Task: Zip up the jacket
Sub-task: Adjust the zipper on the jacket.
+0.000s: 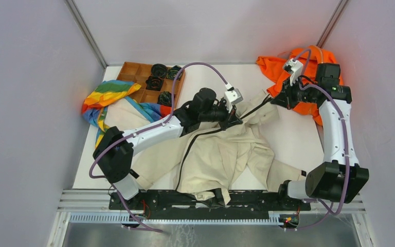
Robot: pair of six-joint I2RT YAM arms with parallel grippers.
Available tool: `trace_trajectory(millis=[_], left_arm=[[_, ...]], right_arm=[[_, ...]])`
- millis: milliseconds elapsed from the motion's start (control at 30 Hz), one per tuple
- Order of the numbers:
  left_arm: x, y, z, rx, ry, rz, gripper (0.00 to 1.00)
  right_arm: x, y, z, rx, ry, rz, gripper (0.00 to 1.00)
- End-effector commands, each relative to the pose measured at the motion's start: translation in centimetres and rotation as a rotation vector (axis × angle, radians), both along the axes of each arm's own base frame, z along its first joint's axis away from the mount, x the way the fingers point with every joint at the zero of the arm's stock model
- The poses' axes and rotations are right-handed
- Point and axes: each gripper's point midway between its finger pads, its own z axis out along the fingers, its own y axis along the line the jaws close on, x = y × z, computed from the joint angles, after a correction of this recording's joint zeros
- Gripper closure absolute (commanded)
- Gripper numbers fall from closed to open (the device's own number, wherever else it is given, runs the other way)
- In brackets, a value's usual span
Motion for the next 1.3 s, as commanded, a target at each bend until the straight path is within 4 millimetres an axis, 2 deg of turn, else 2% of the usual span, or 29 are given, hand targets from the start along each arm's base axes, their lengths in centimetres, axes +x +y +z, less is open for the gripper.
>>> trace_trajectory(millis=[0, 67, 133, 267, 367, 467, 633, 767, 833, 967, 1133, 1267], left_arm=[[-5.3, 5.0, -7.3, 0.268, 0.286, -0.079, 0.98], [-5.0, 4.7, -6.8, 0.254, 0.28, -0.082, 0.98], [-4.9, 4.1, -6.2, 0.231, 0.299, -0.073, 0.98], [-4.5, 2.6, -4.5, 0.168, 0.334, -0.074, 0.98], [-4.3, 1.6, -3.1, 0.116, 0.355, -0.075, 0.98], [-4.0, 0.8, -1.9, 0.054, 0.36, -0.067, 0.96], [-3.1, 1.7, -0.5, -0.061, 0.377, 0.012, 0.61], [-0.9, 4.2, 3.3, -0.275, 0.396, 0.11, 0.34], [0.6, 5.5, 4.7, -0.362, 0.42, 0.17, 0.26], [1.7, 5.8, 6.3, -0.439, 0.512, 0.182, 0.18], [2.0, 4.1, 8.1, -0.496, 0.576, 0.117, 0.16], [1.8, 2.5, 8.0, -0.467, 0.583, 0.079, 0.17]], right_arm=[[6.5, -8.6, 8.6, -0.404, -0.48, -0.235, 1.0], [6.0, -7.3, 8.1, -0.407, -0.49, -0.21, 1.0], [5.4, -4.8, 7.3, -0.387, -0.478, -0.135, 1.0], [1.1, 4.6, 3.3, -0.309, -0.415, 0.159, 1.0], [-1.8, 8.0, 0.6, -0.265, -0.37, 0.238, 1.0], [-2.7, 7.9, -1.2, -0.289, -0.345, 0.252, 1.0], [-3.1, 7.9, 0.5, -0.323, -0.453, 0.299, 1.0], [-5.1, 9.2, 0.7, -0.282, -0.558, 0.412, 1.0], [-6.3, 9.9, 0.5, -0.254, -0.595, 0.473, 1.0], [-7.4, 10.3, -0.3, -0.239, -0.623, 0.519, 1.0], [-7.7, 10.5, -0.9, -0.233, -0.633, 0.541, 1.0], [-7.8, 10.6, -1.0, -0.227, -0.64, 0.547, 1.0]])
